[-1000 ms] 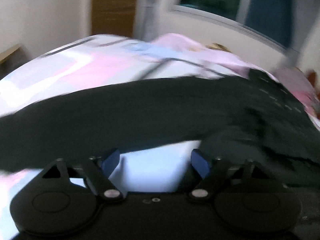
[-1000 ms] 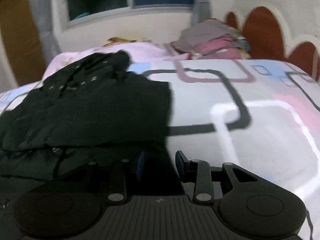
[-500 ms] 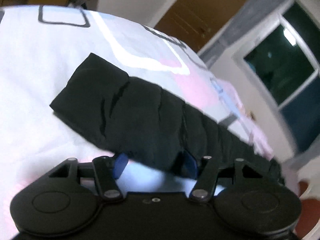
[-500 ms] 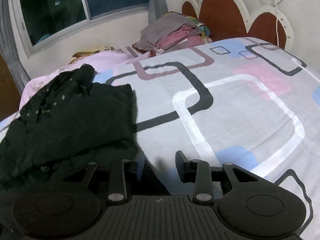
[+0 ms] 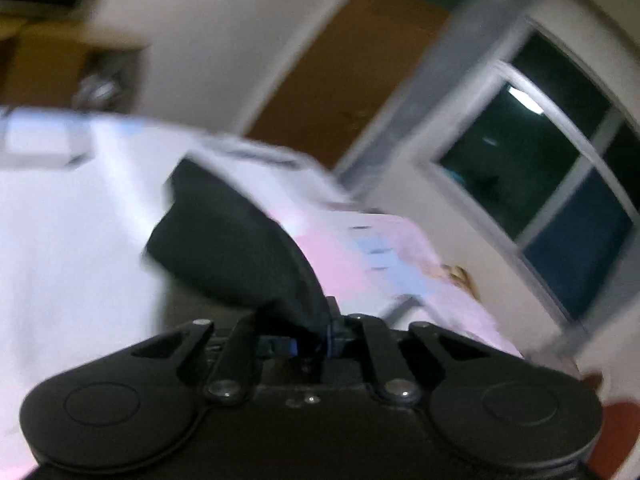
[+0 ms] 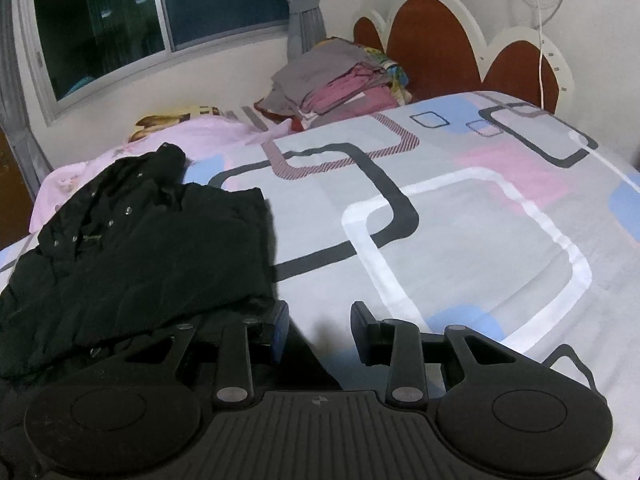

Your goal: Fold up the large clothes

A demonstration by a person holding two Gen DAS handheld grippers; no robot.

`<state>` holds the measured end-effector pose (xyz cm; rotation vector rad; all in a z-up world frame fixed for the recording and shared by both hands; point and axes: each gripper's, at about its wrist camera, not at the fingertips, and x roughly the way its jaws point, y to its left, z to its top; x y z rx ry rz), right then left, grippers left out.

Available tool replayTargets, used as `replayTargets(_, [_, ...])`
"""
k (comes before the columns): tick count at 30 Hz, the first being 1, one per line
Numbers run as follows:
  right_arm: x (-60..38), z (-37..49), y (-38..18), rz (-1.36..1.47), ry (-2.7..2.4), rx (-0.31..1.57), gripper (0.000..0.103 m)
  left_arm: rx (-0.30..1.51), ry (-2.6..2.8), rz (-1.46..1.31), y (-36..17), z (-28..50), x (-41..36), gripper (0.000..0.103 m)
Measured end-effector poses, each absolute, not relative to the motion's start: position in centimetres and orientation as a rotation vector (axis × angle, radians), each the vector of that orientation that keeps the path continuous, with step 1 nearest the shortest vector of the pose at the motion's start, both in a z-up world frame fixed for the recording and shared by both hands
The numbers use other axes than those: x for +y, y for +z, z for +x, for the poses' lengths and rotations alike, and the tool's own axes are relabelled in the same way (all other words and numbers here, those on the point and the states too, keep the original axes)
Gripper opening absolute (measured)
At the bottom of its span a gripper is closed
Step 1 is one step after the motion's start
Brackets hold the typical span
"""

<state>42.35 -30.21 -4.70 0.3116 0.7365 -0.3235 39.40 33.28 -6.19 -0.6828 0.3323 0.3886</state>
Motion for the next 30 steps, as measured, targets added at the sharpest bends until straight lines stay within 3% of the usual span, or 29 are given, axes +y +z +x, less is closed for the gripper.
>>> replayTargets(5, [-30.2, 44.0, -4.6, 0.314, -0.298, 0.723, 0.034, 0.388, 0.145, -0.528, -2.1, 46.7, 25.3, 0.011])
replayTargets(11, [-30.5, 46.6, -4.7, 0.339, -0.229, 0.702, 0.034, 0.515, -0.076, -0.313, -1.8, 53.0, 11.9, 0.011])
replayTargets(18, [-33.5, 47.7, -5.7, 0.398, -0.208, 0.695, 0.034, 0.672, -0.247, -0.114, -5.7, 55.7, -1.5, 0.011])
replayTargets(27, [-38.4, 46.5, -6.9, 0.492, -0.234, 0.709, 0.035, 0.756, -0.401, 0.005, -9.6, 55.5, -11.0, 0.012])
replayTargets(28, [-38.7, 46.4, -6.9, 0.500, -0.234, 0.707, 0.035, 0.761, -0.431, 0.004, -9.7, 55.7, -12.0, 0.019])
replayTargets(29, [-38.9, 46.3, -6.9, 0.505, -0.232, 0.705, 0.035, 0.763, -0.460, -0.003, -9.8, 55.5, -12.9, 0.039])
replayTargets(30, [-39.0, 46.3, -6.9, 0.508, -0.232, 0.701, 0.035, 0.763, -0.490, -0.017, -9.7, 55.1, -13.4, 0.052])
